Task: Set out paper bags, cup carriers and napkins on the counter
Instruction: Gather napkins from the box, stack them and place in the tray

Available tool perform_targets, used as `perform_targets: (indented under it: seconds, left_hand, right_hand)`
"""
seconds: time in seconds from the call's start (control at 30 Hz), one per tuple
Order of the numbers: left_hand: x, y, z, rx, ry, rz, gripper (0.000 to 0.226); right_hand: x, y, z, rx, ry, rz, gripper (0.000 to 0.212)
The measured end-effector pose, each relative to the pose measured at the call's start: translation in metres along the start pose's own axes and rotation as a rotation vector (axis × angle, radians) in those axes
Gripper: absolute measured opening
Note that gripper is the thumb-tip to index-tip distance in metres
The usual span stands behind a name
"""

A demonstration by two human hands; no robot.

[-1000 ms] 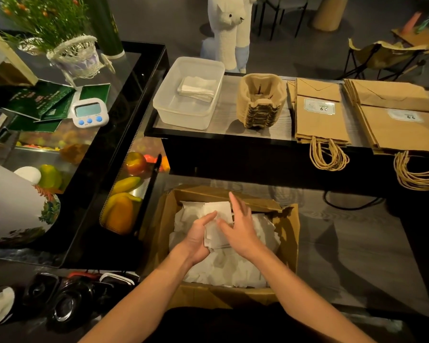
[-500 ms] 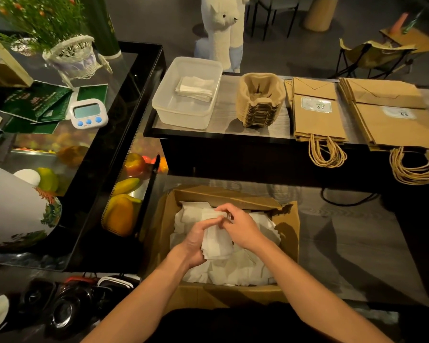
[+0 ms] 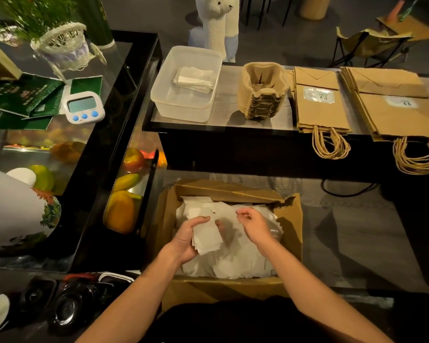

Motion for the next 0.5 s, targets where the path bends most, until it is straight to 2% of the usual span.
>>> perform_targets:
  seconds: [0.17,0.27,0.4,0.5]
  left_hand:
    - [0.003,0.005,0.017,0.051,-0.153,-0.017,0.032]
    - [0.008,0.010,0.023,0.088,-0.206,-0.002,0.033]
    - [0.014,0.014,0.029,0.108,-0.234,-0.010,0.023]
    - [0.018,0.013,0.034,0.125,-0.260,-0.018,0.014]
  right_hand:
    - [0.007,-0.045,-0.006,-0.269,0.004,-0.225,0.044]
    - [0.005,-0.046,-0.010,-0.362,-0.034,-0.214,0.060]
    - [0.009,-0.036,-0.019,-0.456,-0.031,-0.134,0.057]
    - [0.013,-0.031,-0.025,-0.369,0.019,-0.166,0.059]
Point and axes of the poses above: each hand's wrist, its own x-axis towards the middle knuckle, its own z-axis out of the back of the hand, y = z × x, the point moved 3 cm from there along x, towards the middle knuckle, and after that the axes turned 7 degrees about -z, right-handed, at the moved point
